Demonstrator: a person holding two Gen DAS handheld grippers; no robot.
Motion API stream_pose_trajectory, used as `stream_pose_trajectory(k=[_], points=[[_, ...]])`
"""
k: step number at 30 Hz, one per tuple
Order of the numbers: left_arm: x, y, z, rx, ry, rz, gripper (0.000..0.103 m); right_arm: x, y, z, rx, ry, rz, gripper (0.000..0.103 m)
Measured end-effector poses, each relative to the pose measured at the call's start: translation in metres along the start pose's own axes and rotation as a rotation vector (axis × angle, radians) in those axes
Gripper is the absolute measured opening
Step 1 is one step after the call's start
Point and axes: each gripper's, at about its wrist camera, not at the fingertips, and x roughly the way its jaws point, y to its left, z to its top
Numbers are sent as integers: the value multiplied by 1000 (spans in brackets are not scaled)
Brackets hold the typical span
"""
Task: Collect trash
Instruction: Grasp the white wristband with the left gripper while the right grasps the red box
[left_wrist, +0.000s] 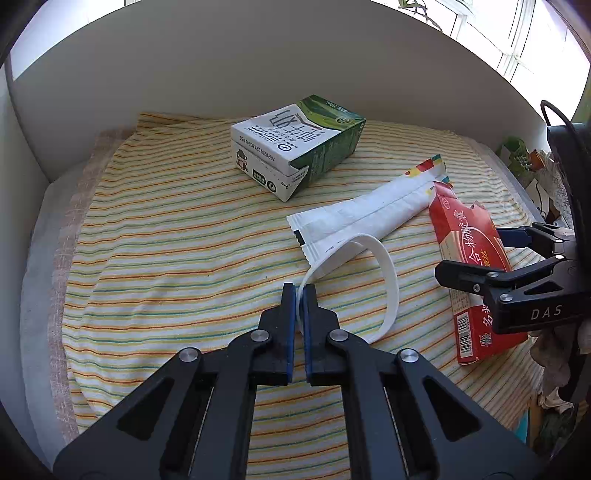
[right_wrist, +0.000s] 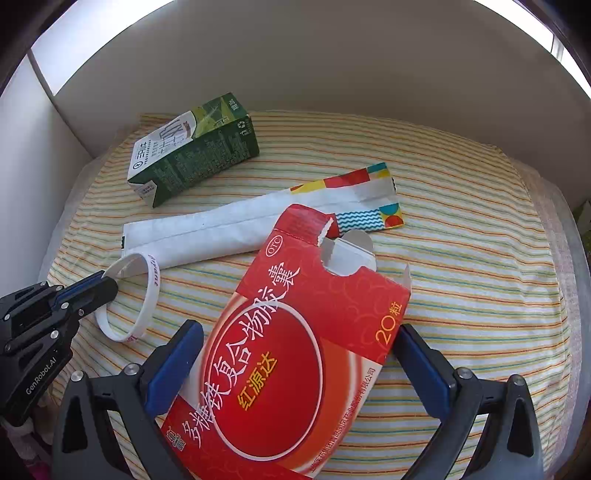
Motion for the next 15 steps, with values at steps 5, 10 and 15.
stream_pose_trajectory(k=[5,10,15], points=[[-8,4,-6,-14,-7,-8,1,-4,-7,-2,-46,19,19,99],[-12,4,-11,4,8,-7,1,-10,-13,-8,-128,60,21,95],[-5,6,-9,-33,14,-15,2,-7,-18,-15,-163,102,-16,98]])
